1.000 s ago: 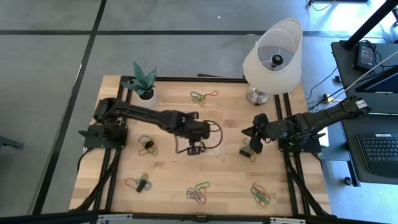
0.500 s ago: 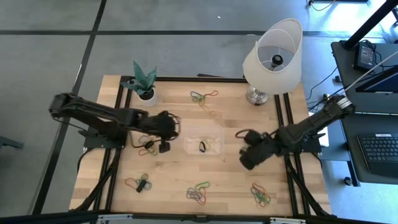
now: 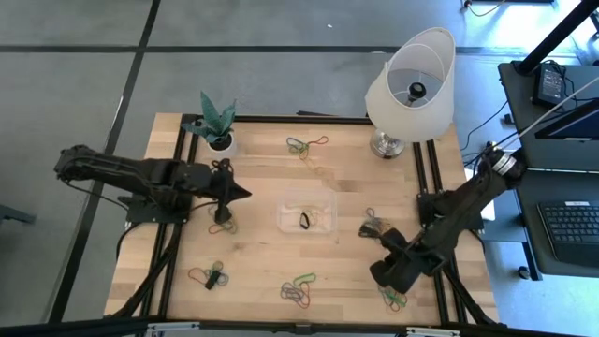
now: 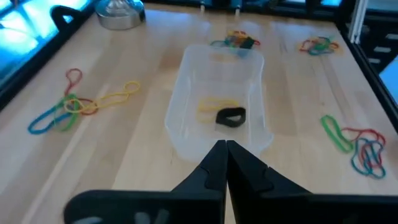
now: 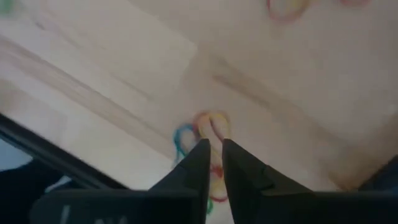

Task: Pick and place rubber bands into bin
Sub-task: Put the blue rubber band into the transparent bin

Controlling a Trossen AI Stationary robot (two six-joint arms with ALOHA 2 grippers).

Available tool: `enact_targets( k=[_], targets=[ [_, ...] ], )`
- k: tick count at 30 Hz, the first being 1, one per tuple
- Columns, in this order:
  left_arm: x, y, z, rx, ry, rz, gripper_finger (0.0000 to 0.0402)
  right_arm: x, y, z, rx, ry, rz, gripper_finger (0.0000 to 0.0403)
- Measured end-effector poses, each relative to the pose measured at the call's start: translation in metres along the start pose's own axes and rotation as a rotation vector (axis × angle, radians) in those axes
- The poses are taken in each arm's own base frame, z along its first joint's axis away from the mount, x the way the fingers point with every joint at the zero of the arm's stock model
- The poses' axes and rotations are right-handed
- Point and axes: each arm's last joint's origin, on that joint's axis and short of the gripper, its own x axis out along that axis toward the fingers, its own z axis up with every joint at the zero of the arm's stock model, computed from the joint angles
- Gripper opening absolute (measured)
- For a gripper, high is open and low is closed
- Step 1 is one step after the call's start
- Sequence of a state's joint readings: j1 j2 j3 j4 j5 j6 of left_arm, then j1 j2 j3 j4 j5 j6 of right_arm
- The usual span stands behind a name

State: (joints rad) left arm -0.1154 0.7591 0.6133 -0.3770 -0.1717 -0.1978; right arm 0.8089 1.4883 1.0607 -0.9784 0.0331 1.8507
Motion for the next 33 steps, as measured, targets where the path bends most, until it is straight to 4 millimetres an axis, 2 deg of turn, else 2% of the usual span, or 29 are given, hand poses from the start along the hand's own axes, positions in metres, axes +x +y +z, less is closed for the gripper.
enact_targets(
  k=[9,14,20,24,33],
  targets=[
    [-0.001,0.001,0.001,-0.02,-0.023,0.033,0.0001,0.033,0.009,-0.014,-0.009,-0.008,-0.081,0.0095],
    [-0.001,0.001,0.001,-0.03,-0.025,0.035,0.0003,0.045,0.02,-0.018,-0.03,0.014,-0.015,0.0112],
    [-0.001,0.002,0.001,-0.03,-0.033,0.076,0.0003,0.058,0.033,-0.023,-0.028,0.073,0.052,0.0115],
    [-0.001,0.002,0.001,-0.031,-0.035,0.084,0.0002,0.07,0.035,-0.027,-0.031,0.151,0.009,0.0115],
    [-0.001,0.003,0.002,-0.032,-0.035,0.088,0.0002,0.088,0.035,-0.028,-0.018,0.147,-0.045,0.0115]
  ],
)
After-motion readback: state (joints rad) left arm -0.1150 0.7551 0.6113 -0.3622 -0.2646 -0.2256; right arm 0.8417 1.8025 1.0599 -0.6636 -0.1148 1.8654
